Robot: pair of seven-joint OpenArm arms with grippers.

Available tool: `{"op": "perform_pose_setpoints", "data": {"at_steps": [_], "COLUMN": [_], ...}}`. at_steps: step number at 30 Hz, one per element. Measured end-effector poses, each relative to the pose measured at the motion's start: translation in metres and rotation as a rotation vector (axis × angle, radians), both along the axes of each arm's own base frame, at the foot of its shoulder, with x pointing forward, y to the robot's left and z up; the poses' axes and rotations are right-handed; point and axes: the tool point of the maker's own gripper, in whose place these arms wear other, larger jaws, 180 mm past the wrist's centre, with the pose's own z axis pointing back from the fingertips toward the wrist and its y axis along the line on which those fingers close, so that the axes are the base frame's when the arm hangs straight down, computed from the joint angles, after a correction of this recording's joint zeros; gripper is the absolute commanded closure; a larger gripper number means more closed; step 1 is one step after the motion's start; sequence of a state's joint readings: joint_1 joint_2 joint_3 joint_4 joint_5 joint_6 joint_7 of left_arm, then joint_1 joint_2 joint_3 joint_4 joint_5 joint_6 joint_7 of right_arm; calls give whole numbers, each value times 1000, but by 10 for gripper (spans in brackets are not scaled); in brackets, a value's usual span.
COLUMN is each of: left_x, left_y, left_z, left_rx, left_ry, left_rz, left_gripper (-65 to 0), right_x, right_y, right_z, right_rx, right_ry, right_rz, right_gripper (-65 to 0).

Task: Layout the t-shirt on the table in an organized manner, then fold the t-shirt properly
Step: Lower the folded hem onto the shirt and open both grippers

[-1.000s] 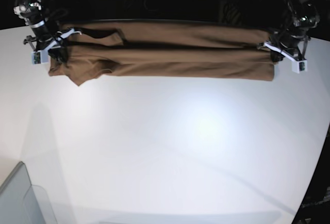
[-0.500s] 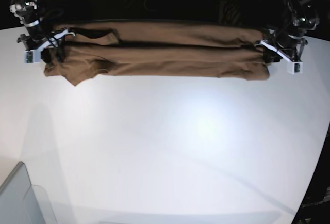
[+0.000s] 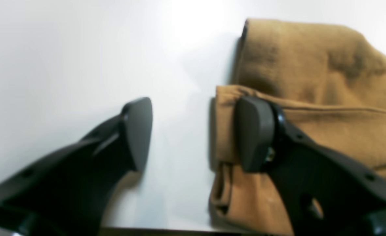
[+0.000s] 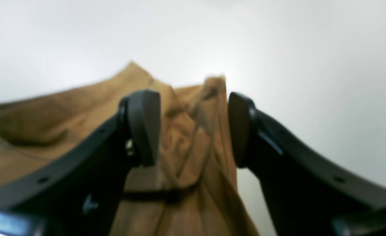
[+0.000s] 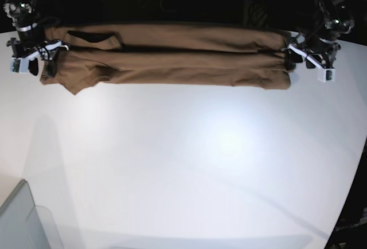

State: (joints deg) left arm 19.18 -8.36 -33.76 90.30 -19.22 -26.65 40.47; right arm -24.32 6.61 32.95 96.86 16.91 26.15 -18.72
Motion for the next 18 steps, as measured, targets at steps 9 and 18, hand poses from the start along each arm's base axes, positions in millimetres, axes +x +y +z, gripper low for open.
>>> {"op": "perform_pose_setpoints", "data": {"at_steps": [9,18], "left_x": [0,1], "left_y": [-1,-1], "left_z": [0,1], "left_rx": [-7,-7], "left_ry": [-3,-5], "left_rz": [2,3], "left_gripper": [-393,-393], "right_x": [43,67], "right_y": [39,50], "right_z": [30,-10], "right_rx": [0,60], "right_ry": [-107,59], "right_rz": [127,170], "right_gripper": [-345,-344]}}
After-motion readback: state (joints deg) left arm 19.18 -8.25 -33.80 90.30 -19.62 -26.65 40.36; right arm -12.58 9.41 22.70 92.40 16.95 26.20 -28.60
